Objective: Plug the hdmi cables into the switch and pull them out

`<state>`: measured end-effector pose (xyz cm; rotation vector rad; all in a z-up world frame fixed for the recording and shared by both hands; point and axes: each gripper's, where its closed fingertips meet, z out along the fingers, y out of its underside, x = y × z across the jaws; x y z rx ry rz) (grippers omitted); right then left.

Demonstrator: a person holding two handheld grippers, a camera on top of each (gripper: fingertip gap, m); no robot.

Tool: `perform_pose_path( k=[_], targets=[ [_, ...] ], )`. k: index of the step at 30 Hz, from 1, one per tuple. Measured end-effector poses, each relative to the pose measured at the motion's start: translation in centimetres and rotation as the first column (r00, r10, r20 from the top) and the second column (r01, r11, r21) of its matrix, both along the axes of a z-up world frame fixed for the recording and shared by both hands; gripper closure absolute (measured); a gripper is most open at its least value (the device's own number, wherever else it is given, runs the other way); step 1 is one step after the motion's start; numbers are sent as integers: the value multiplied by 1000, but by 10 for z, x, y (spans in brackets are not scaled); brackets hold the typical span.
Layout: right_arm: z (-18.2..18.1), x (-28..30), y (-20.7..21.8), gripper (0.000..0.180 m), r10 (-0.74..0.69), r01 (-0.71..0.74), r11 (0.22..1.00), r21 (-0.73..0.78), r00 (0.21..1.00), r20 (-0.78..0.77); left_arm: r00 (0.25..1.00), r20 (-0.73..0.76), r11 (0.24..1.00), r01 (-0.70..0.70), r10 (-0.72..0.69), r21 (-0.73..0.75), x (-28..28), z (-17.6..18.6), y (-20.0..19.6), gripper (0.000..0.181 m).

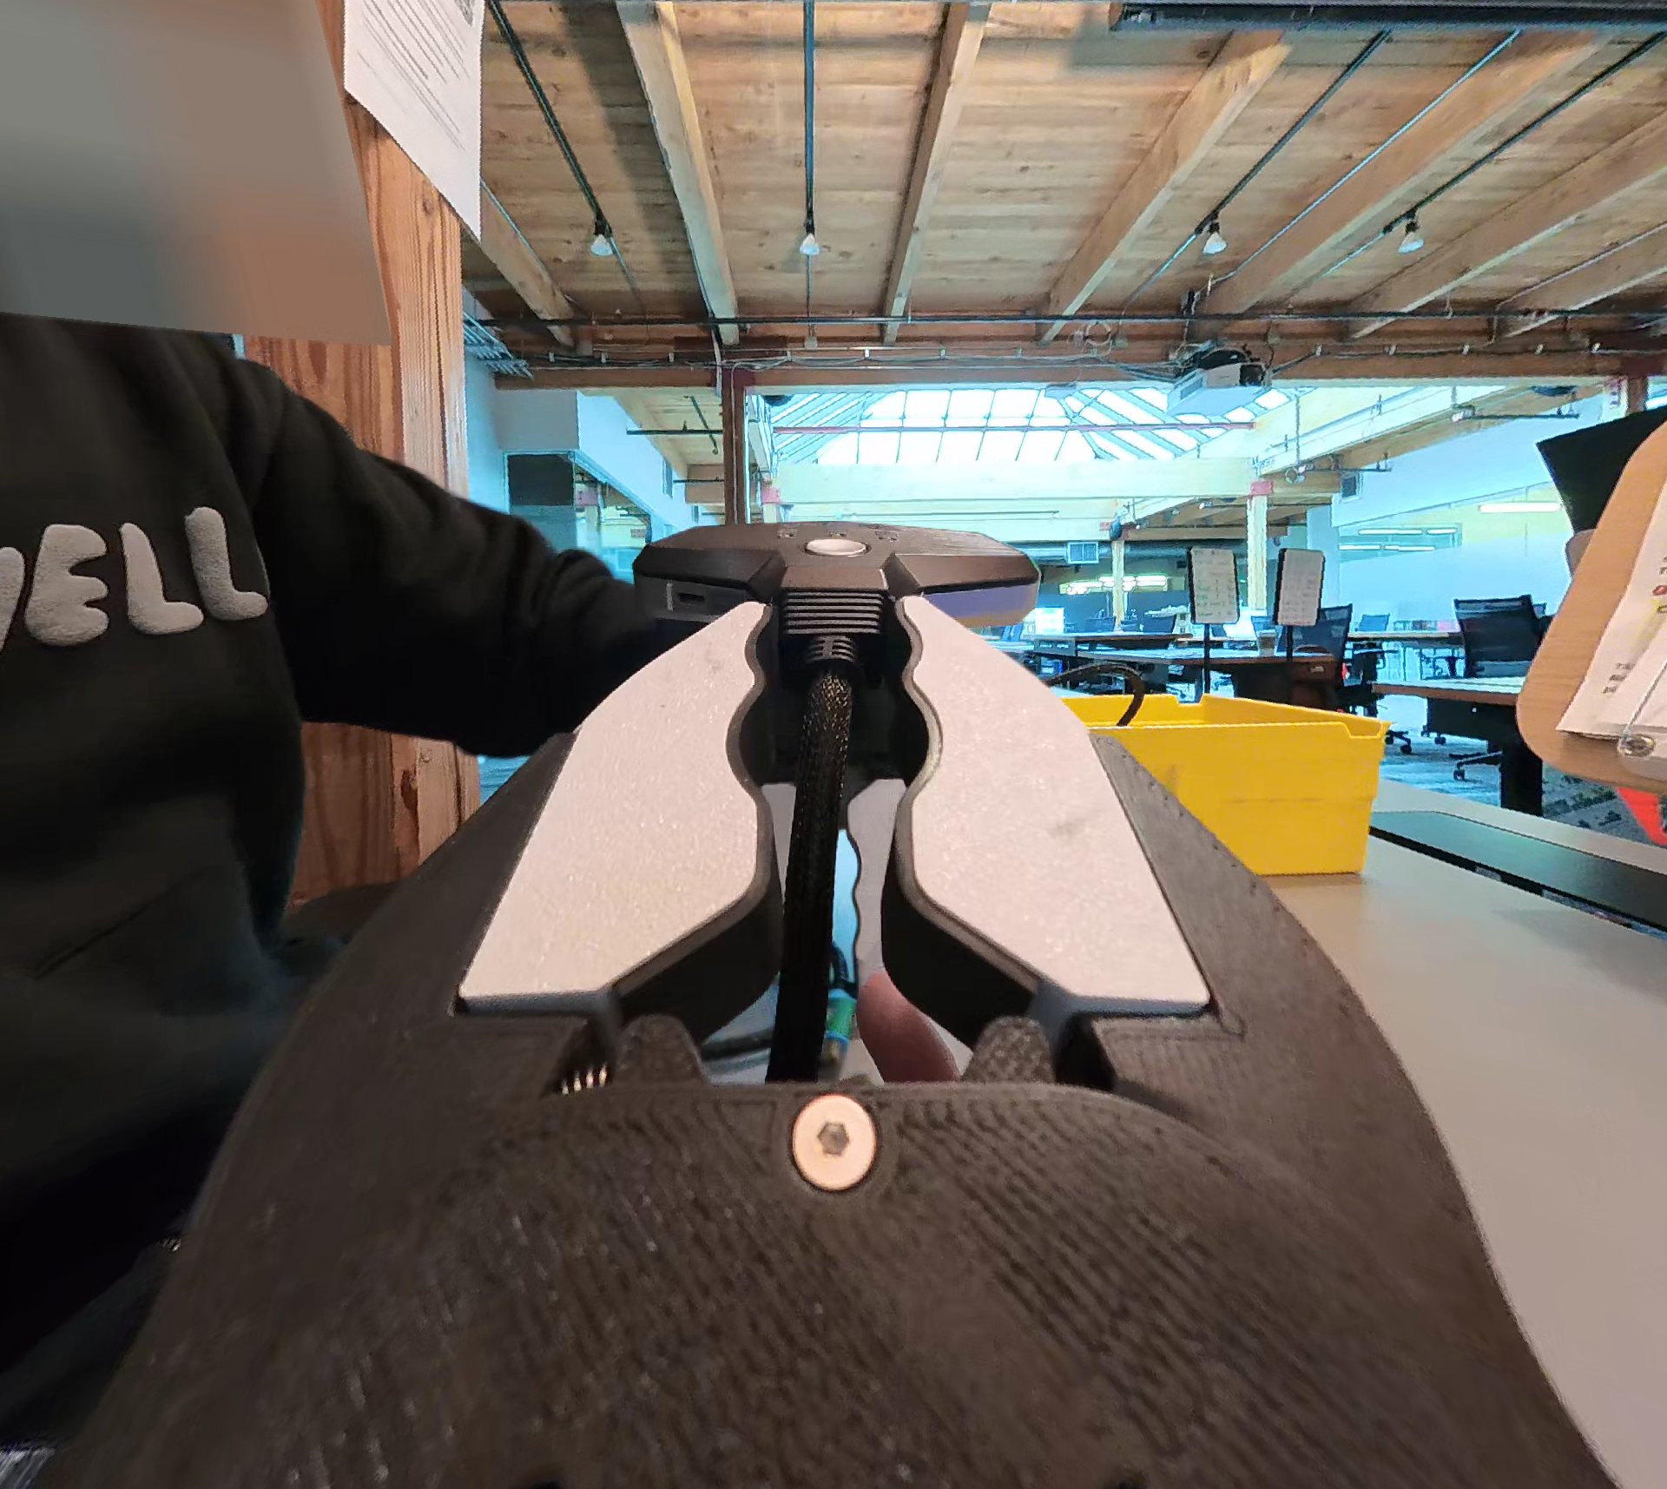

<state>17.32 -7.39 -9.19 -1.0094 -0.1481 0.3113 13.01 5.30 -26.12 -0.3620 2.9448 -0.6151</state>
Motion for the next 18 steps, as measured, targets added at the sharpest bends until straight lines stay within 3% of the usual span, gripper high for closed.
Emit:
perform_pose_path(
  k=[1, 4, 9, 18],
  targets=[
    [0, 0, 0, 158, 0, 0, 1000, -1, 1000, 0, 998, 65, 1000, 9, -7, -24, 2, 0, -1, 170],
    [-1, 0, 1, 158, -1, 1, 1000, -3, 1000, -1, 974, 223, 994, 60, -37, -95, 3, 5, -3, 166],
    [-3, -1, 4, 158, 7, -7, 1000, -18, 1000, 1, 942, 336, 975, 61, 15, -216, 5, 16, -11, 154],
    [-7, -2, 8, 157, 11, -11, 999, -42, 1000, -1, 953, 298, 980, 2, 58, -197, 8, 7, -24, 152]
  ],
)
